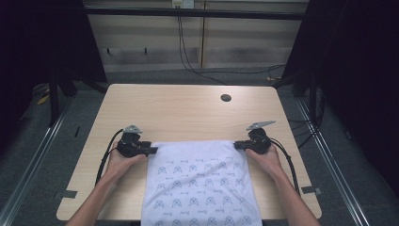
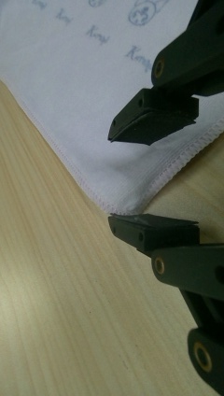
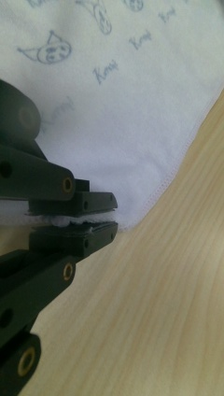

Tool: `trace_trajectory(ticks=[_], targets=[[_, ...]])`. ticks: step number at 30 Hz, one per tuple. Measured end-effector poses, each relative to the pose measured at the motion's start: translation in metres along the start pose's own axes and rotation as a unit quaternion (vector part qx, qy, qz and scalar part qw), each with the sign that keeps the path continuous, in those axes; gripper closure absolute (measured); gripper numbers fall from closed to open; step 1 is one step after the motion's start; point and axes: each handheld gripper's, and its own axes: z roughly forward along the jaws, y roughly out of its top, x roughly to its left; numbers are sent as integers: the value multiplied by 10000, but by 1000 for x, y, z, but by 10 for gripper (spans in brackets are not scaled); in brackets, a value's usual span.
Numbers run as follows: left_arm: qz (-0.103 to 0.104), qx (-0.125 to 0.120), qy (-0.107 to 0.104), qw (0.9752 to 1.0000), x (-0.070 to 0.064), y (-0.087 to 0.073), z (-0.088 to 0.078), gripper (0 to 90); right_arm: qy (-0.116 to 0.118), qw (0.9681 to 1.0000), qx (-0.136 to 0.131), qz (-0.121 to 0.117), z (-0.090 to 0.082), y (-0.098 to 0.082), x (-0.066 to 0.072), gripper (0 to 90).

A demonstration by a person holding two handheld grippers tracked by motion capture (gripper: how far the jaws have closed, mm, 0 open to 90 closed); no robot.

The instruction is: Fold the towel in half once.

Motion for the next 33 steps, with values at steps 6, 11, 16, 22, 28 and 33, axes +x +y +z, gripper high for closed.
trace_trajectory(ticks=[6, 11, 16, 22, 28, 33], targets=[[118, 61, -228, 9997, -5, -1, 2, 870, 268, 9993, -188, 165, -10, 2, 0, 858], [-198, -287, -492, 9982, -2, 4, -10, 872, 378, 9982, -425, 193, -20, 8, -1, 861], [-238, -671, -657, 9953, 0, 21, -36, 872, 403, 9961, -764, 198, -44, 29, -3, 862], [-142, -1153, -449, 9922, 1, 52, -58, 873, 301, 9930, -1139, 41, -66, 60, -1, 862], [-146, -1532, -344, 9875, 7, 87, -67, 873, 42, 9892, -1465, 90, -83, 95, -11, 863], [-150, -1804, -313, 9830, 7, 106, -74, 873, -139, 9875, -1572, 65, -93, 115, -14, 864]])
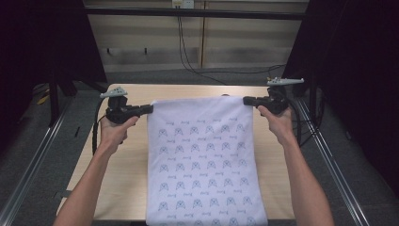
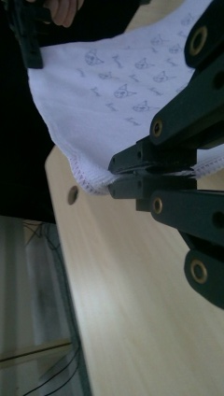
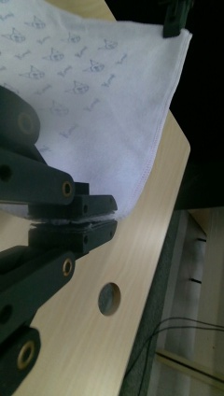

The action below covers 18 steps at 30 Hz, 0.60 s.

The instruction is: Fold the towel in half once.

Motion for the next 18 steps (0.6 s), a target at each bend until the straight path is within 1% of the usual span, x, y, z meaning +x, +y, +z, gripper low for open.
trace_trajectory(ticks=[1, 2, 3, 4, 5, 6, 7, 8, 9, 10, 11, 12, 13, 14, 15, 16, 17, 18], targets=[[54, -145, 19, 9999, -2, 14, 0, 874, -86, 9999, 48, -131, -1, 15, 0, 865], [54, -145, 19, 9999, -2, 14, 0, 874, -86, 9999, 48, -131, -1, 15, 0, 865], [85, -208, 36, 9997, -4, 23, 0, 874, -98, 9999, 18, -134, -2, 20, 0, 865], [131, -247, 60, 9996, -5, 29, 0, 874, -135, 9997, -125, -152, -5, 34, -1, 866], [170, -395, 87, 9990, -7, 45, -1, 874, -157, 9996, -181, -161, -7, 41, -1, 866], [170, -395, 87, 9990, -7, 45, -1, 874, -157, 9996, -181, -161, -7, 41, -1, 866], [166, -530, 51, 9984, -10, 58, -5, 875, -210, 9989, -391, -154, -14, 55, 0, 867], [166, -530, 51, 9984, -10, 58, -5, 875, -210, 9989, -391, -154, -14, 55, 0, 867], [272, -461, -24, 9986, -14, 58, -8, 875, -19, 9979, -643, -83, -20, 56, 3, 868], [272, -461, -24, 9986, -14, 58, -8, 875, -19, 9979, -643, -83, -20, 56, 3, 868], [339, -391, -39, 9987, -16, 55, -9, 875, 38, 9980, -619, -123, -21, 52, 4, 868], [388, -312, -88, 9987, -17, 45, -10, 875, 51, 9983, -564, -152, -21, 48, 5, 868], [391, -142, -89, 9991, -19, 30, -12, 875, 141, 9988, -411, -209, -22, 33, 6, 869], [391, -142, -89, 9991, -19, 30, -12, 875, 141, 9988, -411, -209, -22, 33, 6, 869], [311, -95, -57, 9995, -23, 7, -17, 875, 278, 9988, -367, -158, -28, 14, 9, 869], [311, -95, -57, 9995, -23, 7, -17, 876, 278, 9988, -367, -158, -28, 14, 9, 869], [264, -87, -96, 9996, -26, -1, -19, 876, 401, 9985, -357, -103, -32, 6, 10, 869], [304, 11, -180, 9994, -30, -14, -20, 876, 471, 9983, -322, -79, -34, 0, 12, 869]])
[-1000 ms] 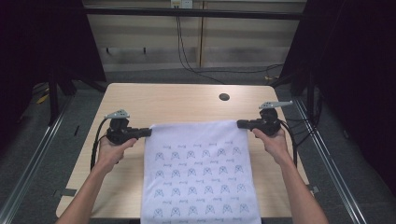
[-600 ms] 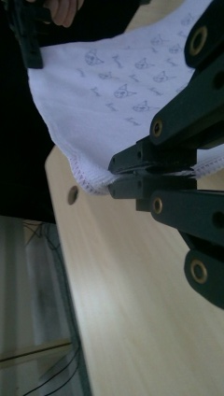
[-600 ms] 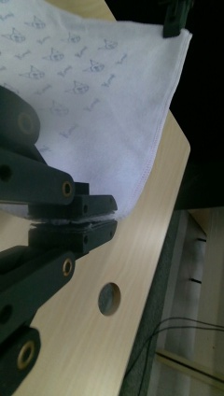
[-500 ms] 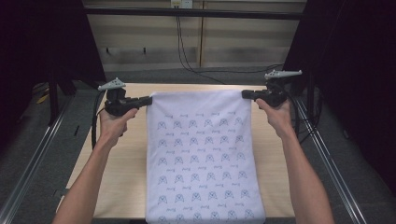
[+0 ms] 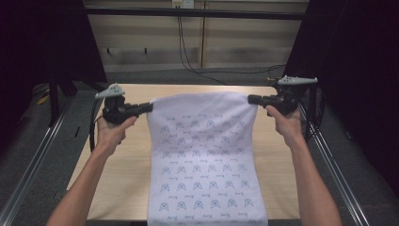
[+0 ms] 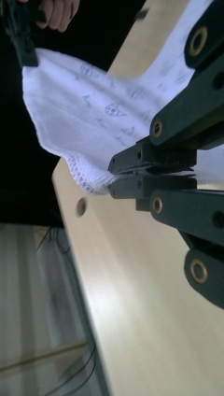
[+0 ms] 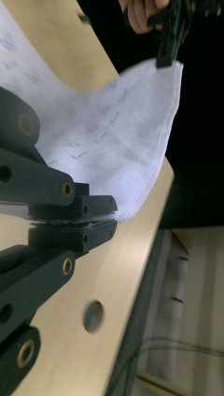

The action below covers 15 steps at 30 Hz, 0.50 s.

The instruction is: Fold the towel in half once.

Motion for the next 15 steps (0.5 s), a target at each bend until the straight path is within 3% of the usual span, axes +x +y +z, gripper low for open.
trace_trajectory(ticks=[1, 2, 3, 7, 8, 10, 11, 12, 15], targets=[[5, 74, -153, 9999, -9, -17, -5, 876, 74, 9999, 127, -47, -7, -16, 5, 869], [5, 74, -153, 9999, -9, -17, -5, 876, 74, 9999, 127, -47, -7, -16, 5, 869], [-18, 114, -252, 9996, -18, -30, -13, 876, 132, 9996, 243, -78, -17, -33, 13, 869], [83, 257, -372, 9989, -44, -48, -31, 875, 92, 9989, 372, -277, -40, -56, 30, 870], [83, 257, -372, 9989, -44, -48, -31, 876, 92, 9989, 372, -277, -40, -56, 30, 870], [33, 307, -458, 9985, -58, -57, -37, 876, 128, 9986, 368, -344, -54, -68, 45, 871], [-51, 413, -600, 9973, -71, -70, -42, 875, 189, 9982, 436, -371, -58, -75, 51, 871], [-16, 492, -640, 9967, -76, -78, -43, 875, 179, 9977, 532, -392, -61, -83, 57, 871], [-185, 875, -713, 9934, -87, -105, -45, 875, 302, 9955, 842, -305, -69, -115, 71, 871]])
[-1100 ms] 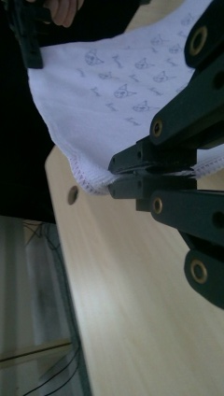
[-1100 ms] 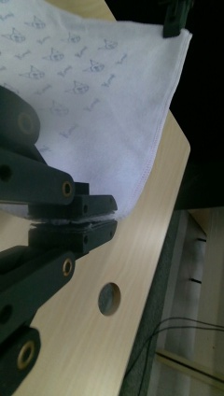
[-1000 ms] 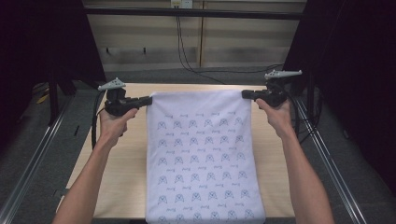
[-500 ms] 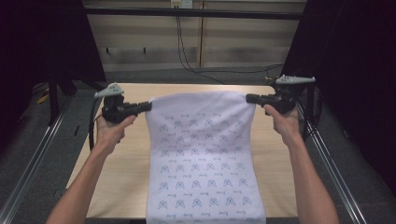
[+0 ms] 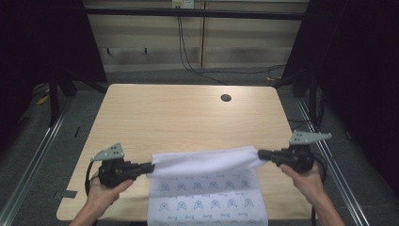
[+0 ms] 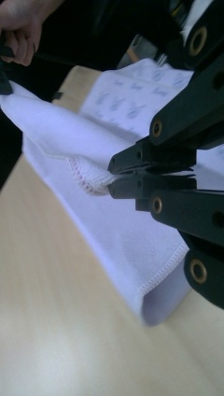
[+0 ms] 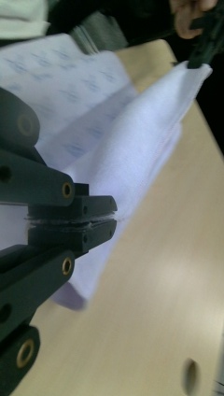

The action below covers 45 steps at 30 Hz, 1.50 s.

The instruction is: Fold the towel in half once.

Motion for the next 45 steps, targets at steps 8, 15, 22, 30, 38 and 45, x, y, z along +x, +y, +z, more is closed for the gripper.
trace_trajectory(ticks=[8, 15, 22, 30, 38, 45], targets=[[-360, 906, -242, 9949, -8, -49, 15, 872, 223, 9946, 991, 225, 13, -59, 21, 870], [-384, 1365, 59, 9899, -5, -53, 31, 872, 316, 9853, 1599, 517, 32, -85, 22, 870], [-105, 1411, 163, 9898, -1, -53, 36, 873, 261, 9843, 1658, 542, 41, -88, 20, 869], [-94, 1179, 422, 9921, 36, -35, 51, 877, 99, 9863, 1580, 458, 54, -78, 10, 870], [-18, 1101, 719, 9913, 65, -15, 68, 878, -169, 9880, 1498, 345, 71, -63, -7, 874], [79, 1149, 836, 9898, 74, -5, 77, 878, -296, 9891, 1378, 429, 79, -54, -32, 874]])
